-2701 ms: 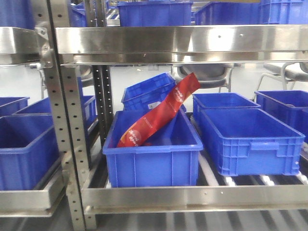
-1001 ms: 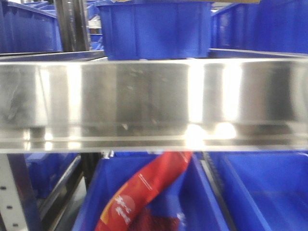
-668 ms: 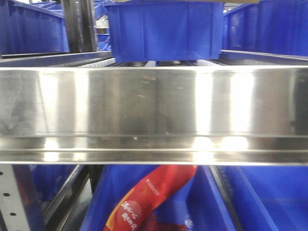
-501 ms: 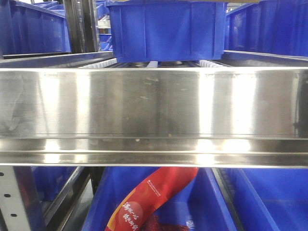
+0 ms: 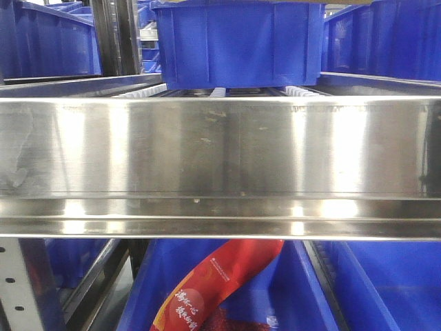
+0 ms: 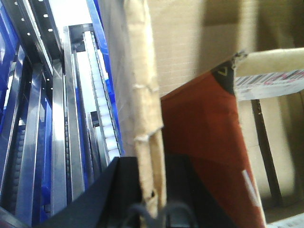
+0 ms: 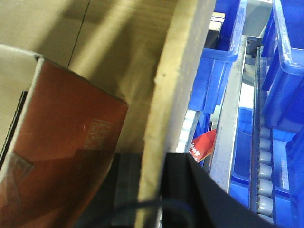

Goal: Stack two boxes on right shelf middle
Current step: 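Drive up to the steel shelf with blue bins, holding the boxes, then lower the held boxes onto the middle shelf level with both grippers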

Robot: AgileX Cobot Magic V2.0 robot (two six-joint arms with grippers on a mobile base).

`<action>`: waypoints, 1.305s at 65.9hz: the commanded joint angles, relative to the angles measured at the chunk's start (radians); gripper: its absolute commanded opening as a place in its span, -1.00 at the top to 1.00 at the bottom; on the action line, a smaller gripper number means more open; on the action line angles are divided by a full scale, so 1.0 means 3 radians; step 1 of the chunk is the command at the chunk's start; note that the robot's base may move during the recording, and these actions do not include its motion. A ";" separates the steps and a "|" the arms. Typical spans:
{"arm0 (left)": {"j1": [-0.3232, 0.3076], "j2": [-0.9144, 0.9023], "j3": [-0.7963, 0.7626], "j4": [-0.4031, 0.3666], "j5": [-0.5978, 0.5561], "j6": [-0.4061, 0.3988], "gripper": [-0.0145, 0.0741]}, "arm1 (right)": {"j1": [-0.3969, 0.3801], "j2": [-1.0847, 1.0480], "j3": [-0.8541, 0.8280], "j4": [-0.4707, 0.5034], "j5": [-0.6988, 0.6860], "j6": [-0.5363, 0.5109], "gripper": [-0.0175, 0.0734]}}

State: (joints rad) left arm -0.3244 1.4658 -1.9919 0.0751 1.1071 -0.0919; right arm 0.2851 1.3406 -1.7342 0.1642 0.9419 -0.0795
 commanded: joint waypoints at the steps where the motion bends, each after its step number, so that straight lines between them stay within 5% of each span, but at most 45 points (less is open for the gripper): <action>1: 0.0014 -0.0043 -0.0033 0.0063 -0.0190 0.0013 0.92 | -0.0016 -0.0047 -0.0036 -0.0040 -0.0155 -0.0050 0.95; 42: 0.0014 -0.0043 -0.0033 0.0053 -0.0158 0.0013 0.92 | -0.0016 -0.0047 -0.0036 -0.0014 -0.0136 -0.0050 0.95; 58: 0.0014 -0.0037 0.0113 -0.0028 0.0328 0.0013 0.92 | -0.0016 0.0063 -0.0023 -0.0014 0.0335 -0.0050 0.95; 86: 0.0014 0.0156 0.0762 -0.0028 0.0363 0.0013 0.92 | -0.0016 0.0538 -0.0023 -0.0014 0.0827 -0.0050 0.93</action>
State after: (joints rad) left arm -0.3244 1.5093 -1.7669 0.0489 1.2386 -0.0999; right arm 0.2851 1.5023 -1.7342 0.1789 1.2030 -0.0795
